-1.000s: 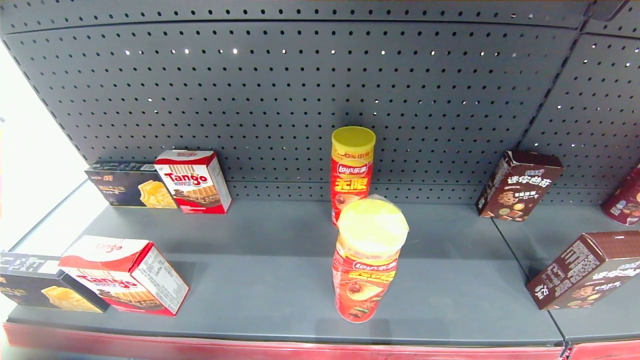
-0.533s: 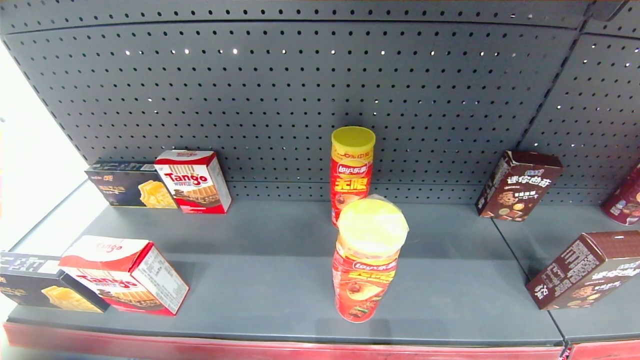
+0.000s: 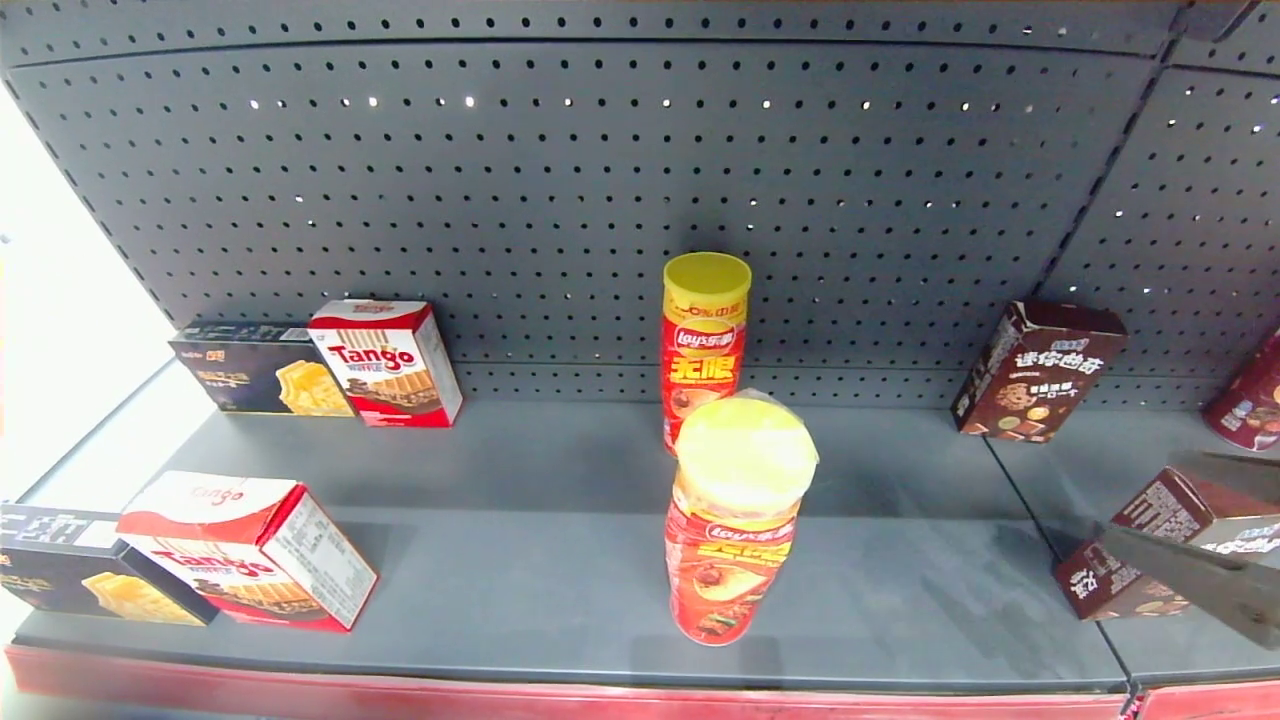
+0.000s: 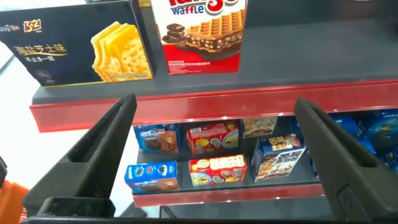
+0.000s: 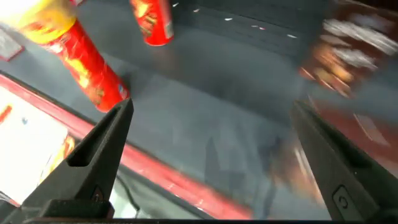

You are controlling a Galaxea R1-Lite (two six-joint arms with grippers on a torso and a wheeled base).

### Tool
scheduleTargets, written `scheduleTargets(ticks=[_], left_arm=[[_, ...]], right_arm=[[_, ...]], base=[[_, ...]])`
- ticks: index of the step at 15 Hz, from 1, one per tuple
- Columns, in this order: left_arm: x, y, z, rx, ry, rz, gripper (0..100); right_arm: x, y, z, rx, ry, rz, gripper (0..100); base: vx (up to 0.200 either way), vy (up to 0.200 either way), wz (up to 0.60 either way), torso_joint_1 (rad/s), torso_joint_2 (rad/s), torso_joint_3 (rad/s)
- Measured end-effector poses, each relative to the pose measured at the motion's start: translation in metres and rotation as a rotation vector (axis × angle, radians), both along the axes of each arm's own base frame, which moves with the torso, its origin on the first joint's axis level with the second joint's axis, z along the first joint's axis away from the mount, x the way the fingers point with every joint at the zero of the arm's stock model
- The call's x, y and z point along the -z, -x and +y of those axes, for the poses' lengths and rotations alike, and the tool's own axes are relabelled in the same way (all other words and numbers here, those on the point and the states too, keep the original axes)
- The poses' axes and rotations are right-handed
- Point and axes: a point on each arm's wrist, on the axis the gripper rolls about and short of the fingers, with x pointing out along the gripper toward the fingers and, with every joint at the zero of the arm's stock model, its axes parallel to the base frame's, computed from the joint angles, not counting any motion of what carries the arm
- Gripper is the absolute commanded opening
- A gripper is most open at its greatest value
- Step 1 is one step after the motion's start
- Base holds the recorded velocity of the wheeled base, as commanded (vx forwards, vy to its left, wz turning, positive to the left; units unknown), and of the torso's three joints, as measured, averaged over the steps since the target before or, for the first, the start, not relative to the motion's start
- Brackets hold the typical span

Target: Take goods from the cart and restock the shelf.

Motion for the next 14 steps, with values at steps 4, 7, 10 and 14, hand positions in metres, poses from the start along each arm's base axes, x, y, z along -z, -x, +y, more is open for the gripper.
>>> scheduleTargets(ticks=[4, 7, 10, 14], left_arm=[[0.0, 0.0, 0.0, 0.0, 0.001, 0.001, 100], [0.0, 0.0, 0.0, -0.002, 0.003, 0.001, 100], [0.0, 0.0, 0.0, -0.002, 0.003, 0.001, 100], [0.0, 0.0, 0.0, -0.004, 0.009, 0.002, 100]], right_arm=[[0.015, -0.04, 0.036, -0.124, 0.093, 0.108, 100], [0.027, -0.053, 0.052, -0.168, 0.131, 0.17, 100], [0.03, -0.064, 0.069, -0.204, 0.151, 0.195, 100], [0.031, -0.083, 0.089, -0.23, 0.154, 0.19, 100]], base=[[0.0, 0.0, 0.0, 0.0, 0.0, 0.0], [0.0, 0.0, 0.0, 0.0, 0.0, 0.0], [0.0, 0.0, 0.0, 0.0, 0.0, 0.0], [0.0, 0.0, 0.0, 0.0, 0.0, 0.0]])
